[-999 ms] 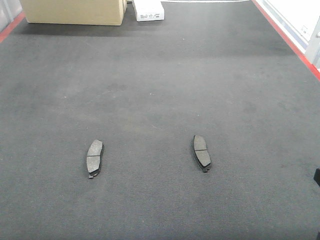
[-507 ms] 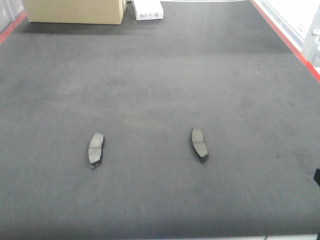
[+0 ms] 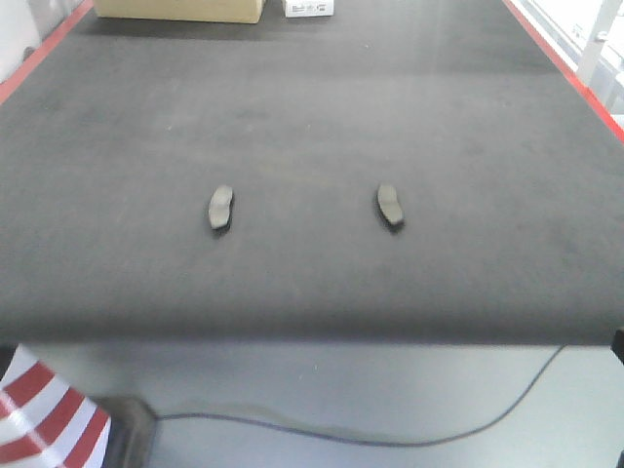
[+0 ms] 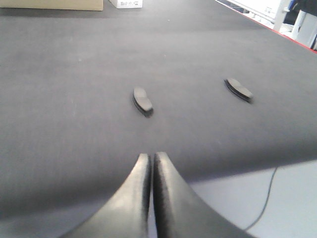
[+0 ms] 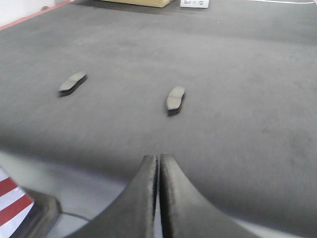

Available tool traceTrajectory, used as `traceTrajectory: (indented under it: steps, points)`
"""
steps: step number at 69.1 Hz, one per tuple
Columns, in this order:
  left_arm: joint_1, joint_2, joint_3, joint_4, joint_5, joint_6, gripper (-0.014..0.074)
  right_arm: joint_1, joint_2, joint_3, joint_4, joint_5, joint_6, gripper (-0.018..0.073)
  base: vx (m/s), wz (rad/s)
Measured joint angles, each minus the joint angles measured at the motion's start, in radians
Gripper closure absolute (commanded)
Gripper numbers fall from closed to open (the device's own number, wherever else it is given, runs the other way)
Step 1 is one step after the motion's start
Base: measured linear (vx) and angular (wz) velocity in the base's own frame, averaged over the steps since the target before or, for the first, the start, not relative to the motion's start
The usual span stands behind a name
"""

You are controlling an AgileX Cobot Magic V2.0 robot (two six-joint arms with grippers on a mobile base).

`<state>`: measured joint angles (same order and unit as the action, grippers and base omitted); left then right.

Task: Move and align brake pads A on conveyor
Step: 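Back the base away from the conveyor and turn around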

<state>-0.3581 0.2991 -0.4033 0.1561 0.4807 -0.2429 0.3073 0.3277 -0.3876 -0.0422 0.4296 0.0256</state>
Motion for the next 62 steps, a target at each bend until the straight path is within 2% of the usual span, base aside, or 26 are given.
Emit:
traceTrajectory:
  steps: [32, 62]
  points:
    - [0.0, 0.0, 0.0, 0.0, 0.0, 0.0, 0.0602, 0.0, 0.0, 0.0, 0.0, 0.0, 0.0, 0.0566, -0.31, -0.05]
    - [0.0, 0.0, 0.0, 0.0, 0.0, 0.0, 0.0602, 0.0, 0.0, 0.0, 0.0, 0.0, 0.0, 0.0566, -0.21, -0.58]
